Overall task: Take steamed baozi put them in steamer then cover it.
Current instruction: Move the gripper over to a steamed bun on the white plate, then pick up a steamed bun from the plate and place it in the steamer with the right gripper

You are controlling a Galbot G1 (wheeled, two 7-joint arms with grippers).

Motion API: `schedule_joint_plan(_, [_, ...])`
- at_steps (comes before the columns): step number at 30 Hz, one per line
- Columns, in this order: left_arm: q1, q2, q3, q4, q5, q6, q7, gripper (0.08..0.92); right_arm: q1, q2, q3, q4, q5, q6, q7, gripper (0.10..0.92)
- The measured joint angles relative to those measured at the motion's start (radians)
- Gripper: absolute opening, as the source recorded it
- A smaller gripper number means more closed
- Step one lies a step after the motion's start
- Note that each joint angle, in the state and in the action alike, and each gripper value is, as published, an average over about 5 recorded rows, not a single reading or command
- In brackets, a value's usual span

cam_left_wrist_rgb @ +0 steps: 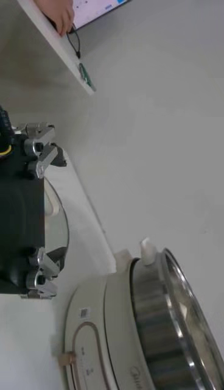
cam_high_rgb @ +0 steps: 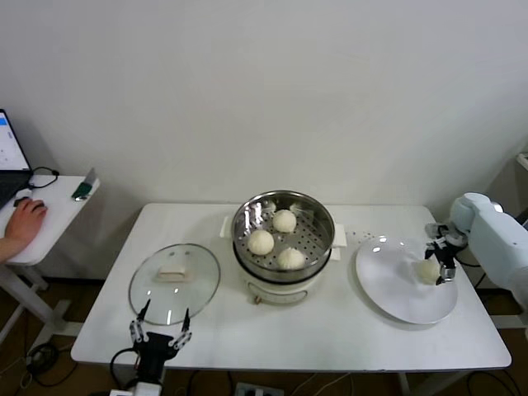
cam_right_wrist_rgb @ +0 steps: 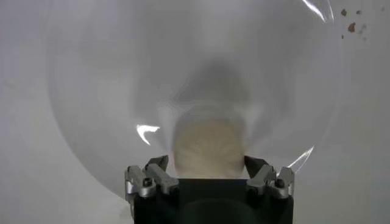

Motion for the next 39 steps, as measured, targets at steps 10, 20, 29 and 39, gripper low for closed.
schedule_joint_plan(10, [0.004, -0.002, 0.006, -0.003, 0.008, -0.001, 0.0, 0.823, 0.005, 0.011, 0.018, -0.015, -0.021, 0.008, 0.002, 0.715])
schedule_joint_plan(20, [0.009, -0.006, 0.012, -0.012, 0.012, -0.004, -0.001, 0.823, 0.056, -0.003, -0.027, 0.015, 0.047, -0.009, -0.002, 0.704])
schedule_joint_plan(29, [0.027, -0.006, 0.023, -0.036, 0.01, -0.009, 0.002, 0.823, 0.244, 0.005, -0.259, 0.118, 0.326, -0.112, -0.001, 0.704])
schedule_joint_plan(39, [0.046, 0.001, 0.043, -0.064, 0.012, -0.019, 0.008, 0.823, 0.524, 0.068, -0.583, 0.255, 0.71, -0.261, 0.032, 0.704])
